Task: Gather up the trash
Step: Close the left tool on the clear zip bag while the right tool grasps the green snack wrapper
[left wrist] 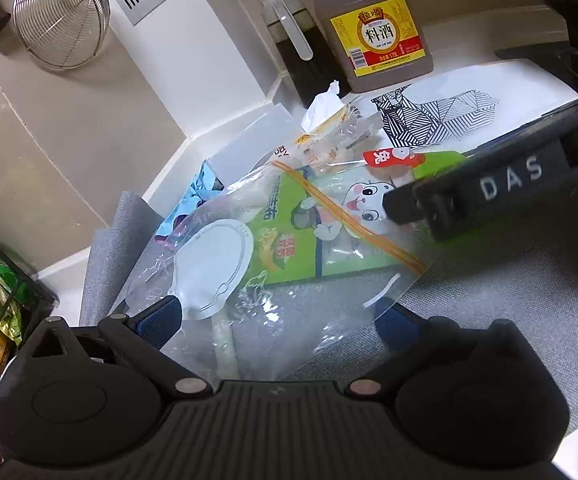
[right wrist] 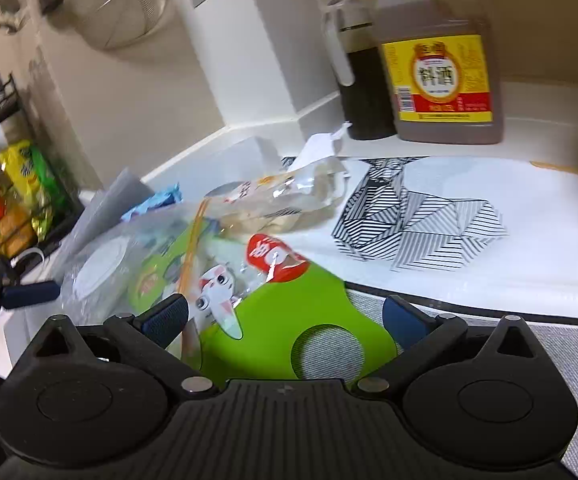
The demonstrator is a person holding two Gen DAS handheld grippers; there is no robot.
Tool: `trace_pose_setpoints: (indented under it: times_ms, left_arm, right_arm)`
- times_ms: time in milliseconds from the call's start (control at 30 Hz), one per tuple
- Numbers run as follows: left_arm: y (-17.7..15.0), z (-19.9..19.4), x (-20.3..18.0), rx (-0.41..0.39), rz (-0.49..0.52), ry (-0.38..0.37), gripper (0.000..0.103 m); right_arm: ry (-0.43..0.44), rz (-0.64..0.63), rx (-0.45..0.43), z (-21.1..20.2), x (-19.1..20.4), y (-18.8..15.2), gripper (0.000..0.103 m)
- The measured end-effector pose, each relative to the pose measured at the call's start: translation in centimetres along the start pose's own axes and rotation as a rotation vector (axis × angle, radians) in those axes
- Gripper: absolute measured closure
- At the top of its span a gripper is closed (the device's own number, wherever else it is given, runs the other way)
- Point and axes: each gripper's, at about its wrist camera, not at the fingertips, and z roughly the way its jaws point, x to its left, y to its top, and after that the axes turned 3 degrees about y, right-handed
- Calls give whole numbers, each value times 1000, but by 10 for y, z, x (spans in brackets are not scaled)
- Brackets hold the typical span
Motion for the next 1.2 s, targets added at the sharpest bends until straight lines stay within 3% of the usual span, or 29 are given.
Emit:
trace_pose_setpoints:
  times_ms: [100,167,233,300,467,733,833,867,900,933,1000,1100,1200]
  left_arm:
    - [0,0,-1,-10,7,2,5]
    - [0,-1,0,-2,8,1,28]
    - [-1,-3,3,18,-9,29,58]
    - [-3,-9,11,20,-38,40,78]
    - [-4,-39,41,-17,-142,51,94]
    - [-5,-68,68,-48,-223,78,94]
    - [-6,-68,75,-46,-248,96,94]
    - [-6,-67,78,-43,-255,102,94]
    - [-7,-66,80,-40,-262,106,94]
    - [-8,-64,83,-35,-267,106,94]
    - [-11,-61,86,-28,-265,110,94]
    - [-16,-54,91,-15,-260,103,94]
    - [-21,-43,92,-14,-220,89,92]
  right_arm:
    - [31,14,-7,-1,-1,0,0]
    - [89,46,-29,-4,-4,-2,7]
    - [107,60,-19,-3,-6,-2,63]
    - [111,71,1,1,-7,-2,93]
    - [81,68,-114,-15,-8,2,99]
    - [-114,67,-353,-45,-17,11,98]
    - [-63,54,-350,-47,-18,13,94]
    - [-30,59,-331,-46,-18,14,88]
    - [-2,59,-305,-44,-18,14,63]
    - [15,58,-282,-42,-17,14,31]
    - [52,31,-269,-41,-9,11,9]
    - [78,-86,-270,-40,8,6,1]
    - [78,-150,-204,-28,26,9,0]
